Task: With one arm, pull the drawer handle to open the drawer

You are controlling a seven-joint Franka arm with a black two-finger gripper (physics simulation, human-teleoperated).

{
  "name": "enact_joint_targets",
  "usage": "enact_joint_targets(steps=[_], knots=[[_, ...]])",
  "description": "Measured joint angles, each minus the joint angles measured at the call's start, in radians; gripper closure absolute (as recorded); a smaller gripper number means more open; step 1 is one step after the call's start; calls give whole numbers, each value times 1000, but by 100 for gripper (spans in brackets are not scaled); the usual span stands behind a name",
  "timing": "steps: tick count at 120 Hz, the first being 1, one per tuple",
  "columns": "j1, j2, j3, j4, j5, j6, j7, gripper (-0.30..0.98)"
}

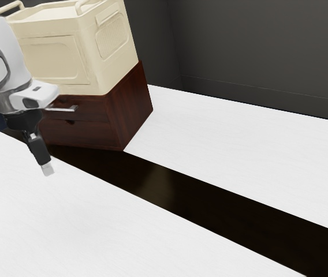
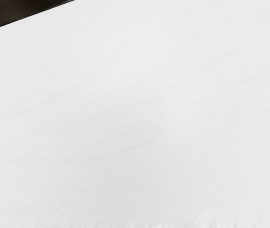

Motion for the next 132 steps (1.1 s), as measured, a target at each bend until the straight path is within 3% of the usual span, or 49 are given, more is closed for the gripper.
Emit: enact_joint_targets(steps=[31, 45, 55, 71, 79, 90, 132], knots=[[281, 6, -22, -15, 0, 86, 323, 0], [536, 25, -220, -4, -21, 130, 430, 0], [603, 30, -287, 9, -38, 148, 494, 0], [613, 119, -295, 98, -48, 161, 581, 0], [514, 166, -204, 142, -48, 163, 614, 0], [470, 220, -157, 195, -44, 162, 655, 0], [437, 362, -146, 334, -67, 174, 839, 0]])
